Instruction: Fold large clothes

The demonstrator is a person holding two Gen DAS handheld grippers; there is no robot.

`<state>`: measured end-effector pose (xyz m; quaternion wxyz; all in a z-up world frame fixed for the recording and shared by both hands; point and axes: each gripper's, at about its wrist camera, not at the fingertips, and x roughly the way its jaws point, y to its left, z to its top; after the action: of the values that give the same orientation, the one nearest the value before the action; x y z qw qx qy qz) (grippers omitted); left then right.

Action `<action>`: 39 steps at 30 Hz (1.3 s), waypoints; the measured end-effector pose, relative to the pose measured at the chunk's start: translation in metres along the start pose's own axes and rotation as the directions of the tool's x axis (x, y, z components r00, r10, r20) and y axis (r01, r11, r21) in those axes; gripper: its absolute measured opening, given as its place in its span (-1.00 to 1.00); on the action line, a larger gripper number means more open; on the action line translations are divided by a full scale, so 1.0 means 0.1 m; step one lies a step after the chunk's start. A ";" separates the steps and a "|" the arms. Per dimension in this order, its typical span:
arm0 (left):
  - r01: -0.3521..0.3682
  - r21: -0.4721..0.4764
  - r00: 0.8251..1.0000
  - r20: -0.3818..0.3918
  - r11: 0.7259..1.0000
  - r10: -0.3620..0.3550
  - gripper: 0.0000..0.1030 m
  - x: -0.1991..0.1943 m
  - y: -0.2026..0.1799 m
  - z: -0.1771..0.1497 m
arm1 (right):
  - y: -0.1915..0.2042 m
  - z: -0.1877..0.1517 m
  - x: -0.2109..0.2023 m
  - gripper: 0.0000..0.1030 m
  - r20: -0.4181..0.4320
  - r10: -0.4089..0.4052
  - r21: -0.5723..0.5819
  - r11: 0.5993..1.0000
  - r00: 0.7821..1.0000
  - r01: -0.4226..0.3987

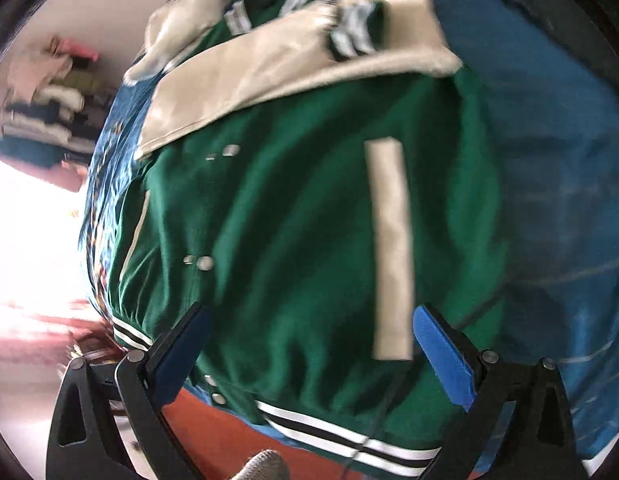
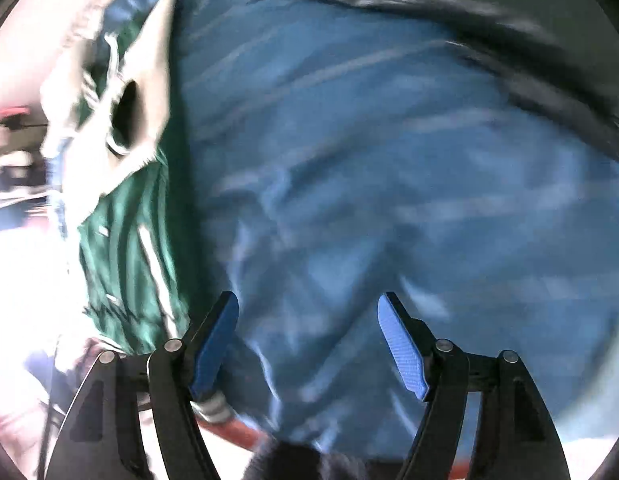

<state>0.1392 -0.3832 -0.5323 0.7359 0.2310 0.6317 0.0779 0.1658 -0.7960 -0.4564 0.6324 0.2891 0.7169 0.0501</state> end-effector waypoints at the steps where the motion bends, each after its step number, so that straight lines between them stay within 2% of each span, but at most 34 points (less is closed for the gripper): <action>1: -0.009 0.029 1.000 0.002 1.000 0.009 1.00 -0.02 -0.13 -0.02 | -0.02 0.11 0.06 0.44 -0.016 0.033 -0.022 0.999 0.999 -0.034; 3: -0.024 0.053 1.000 0.005 0.998 0.024 1.00 -0.08 -0.26 -0.05 | -0.06 0.21 0.07 0.44 -0.048 0.052 -0.050 0.997 0.998 -0.054; 6: 0.003 -0.030 1.000 0.011 1.000 -0.002 1.00 -0.37 -0.05 -0.03 | -0.08 0.18 -0.24 0.44 -0.078 0.067 -0.133 0.988 0.995 -0.077; 8: 0.059 -0.144 0.998 0.015 0.988 -0.058 1.00 -0.54 0.27 0.03 | -0.11 0.08 -0.63 0.44 -0.075 -0.056 -0.256 0.966 0.996 0.035; 9: 0.109 -0.232 0.994 0.020 0.967 -0.108 1.00 -0.61 0.52 0.06 | -0.20 0.01 -0.89 0.44 -0.059 -0.149 -0.305 0.944 0.987 0.125; 11: 0.187 -0.349 0.982 0.030 0.918 -0.189 1.00 -0.61 0.80 0.08 | -0.39 0.00 -1.17 0.44 -0.050 -0.232 -0.305 0.930 0.972 0.206; 12: 0.173 -0.398 0.982 0.002 0.901 -0.188 1.00 -0.52 0.91 0.11 | -0.51 0.02 -1.31 0.44 -0.043 -0.254 -0.285 0.930 0.966 0.232; 14: 0.126 -0.393 0.986 -0.048 0.911 -0.157 1.00 -0.30 0.85 0.19 | -0.66 0.10 -1.42 0.44 -0.036 -0.296 -0.281 0.920 0.955 0.274; 15: 0.083 -0.364 0.990 -0.074 0.928 -0.117 1.00 -0.17 0.74 0.23 | -0.67 0.14 -1.38 0.44 -0.035 -0.304 -0.295 0.913 0.952 0.281; 17: 0.065 -0.290 0.992 -0.087 0.955 -0.094 1.00 0.02 0.45 0.30 | -0.66 0.27 -1.20 0.44 -0.021 -0.320 -0.322 0.899 0.947 0.296; 21: 0.055 -0.074 0.997 -0.043 0.996 -0.058 1.00 0.03 -0.23 0.33 | -0.51 0.56 -0.64 0.44 -0.046 -0.183 -0.307 0.938 0.982 0.160; 23: -0.020 0.061 1.000 -0.014 0.998 0.021 1.00 -0.03 -0.57 0.26 | -0.38 0.61 -0.46 0.44 -0.047 -0.140 -0.309 0.944 0.989 0.119; 25: -0.178 0.206 0.984 0.025 0.962 0.176 1.00 0.01 -0.88 0.14 | -0.21 0.68 -0.25 0.44 -0.058 -0.091 -0.327 0.943 0.994 0.067; 27: -0.250 0.269 0.968 0.042 0.930 0.248 1.00 0.09 -1.01 0.03 | -0.02 0.75 -0.07 0.44 -0.064 -0.053 -0.347 0.937 0.997 0.028; 29: -0.288 0.282 0.957 0.044 0.915 0.288 1.00 0.16 -1.05 -0.04 | 0.15 0.86 0.04 0.44 -0.077 0.026 -0.346 0.937 0.997 -0.051; 32: -0.304 0.245 0.951 0.015 0.921 0.310 1.00 0.28 -0.96 -0.04 | 0.41 1.08 0.27 0.44 -0.097 0.165 -0.316 0.930 0.981 -0.188; 35: -0.283 0.250 0.957 0.016 0.926 0.288 1.00 0.22 -0.96 -0.04 | 0.65 1.32 0.52 0.44 -0.127 0.266 -0.274 0.917 0.955 -0.292; 37: -0.241 0.254 0.970 0.029 0.937 0.242 1.00 0.07 -0.98 -0.11 | 0.79 1.45 0.68 0.44 -0.147 0.307 -0.255 0.907 0.940 -0.336; 39: -0.243 0.270 0.970 0.054 0.932 0.237 1.00 -0.02 -1.06 -0.15 | 0.88 1.53 0.79 0.44 -0.169 0.326 -0.247 0.900 0.930 -0.360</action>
<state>0.1060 -0.4741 -0.5787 0.6881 0.4071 0.5958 0.0765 0.3376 -0.7306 -0.5169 0.6018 0.3170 0.6786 0.2771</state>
